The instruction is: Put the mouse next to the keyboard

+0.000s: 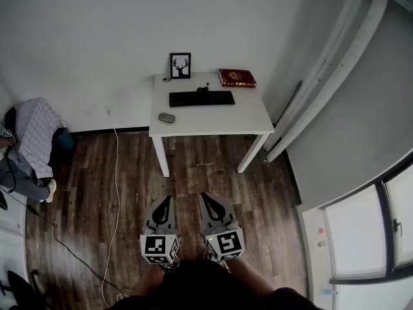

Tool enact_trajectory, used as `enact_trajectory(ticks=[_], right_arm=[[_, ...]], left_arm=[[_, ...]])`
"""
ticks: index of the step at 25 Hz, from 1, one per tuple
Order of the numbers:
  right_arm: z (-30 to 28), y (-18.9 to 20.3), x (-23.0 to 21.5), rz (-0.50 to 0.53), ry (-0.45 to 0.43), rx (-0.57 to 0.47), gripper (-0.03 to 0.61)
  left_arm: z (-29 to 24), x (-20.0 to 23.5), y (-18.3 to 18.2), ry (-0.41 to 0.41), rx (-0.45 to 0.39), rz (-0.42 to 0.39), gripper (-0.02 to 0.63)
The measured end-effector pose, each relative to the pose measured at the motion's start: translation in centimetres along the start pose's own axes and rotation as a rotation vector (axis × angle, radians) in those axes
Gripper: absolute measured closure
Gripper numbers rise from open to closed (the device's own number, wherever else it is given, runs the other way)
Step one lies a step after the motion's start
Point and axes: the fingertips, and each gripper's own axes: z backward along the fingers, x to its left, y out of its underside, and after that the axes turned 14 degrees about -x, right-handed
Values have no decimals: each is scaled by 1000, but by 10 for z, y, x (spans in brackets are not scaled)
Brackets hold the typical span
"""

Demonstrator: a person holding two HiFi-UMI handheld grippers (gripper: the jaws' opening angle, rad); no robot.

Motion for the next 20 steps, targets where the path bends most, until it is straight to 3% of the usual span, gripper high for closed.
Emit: enact_trajectory(ticks=[20], right_arm=[[-36, 19, 45, 6, 6, 15, 558]], left_arm=[[16, 43, 14, 38, 48, 37, 612]])
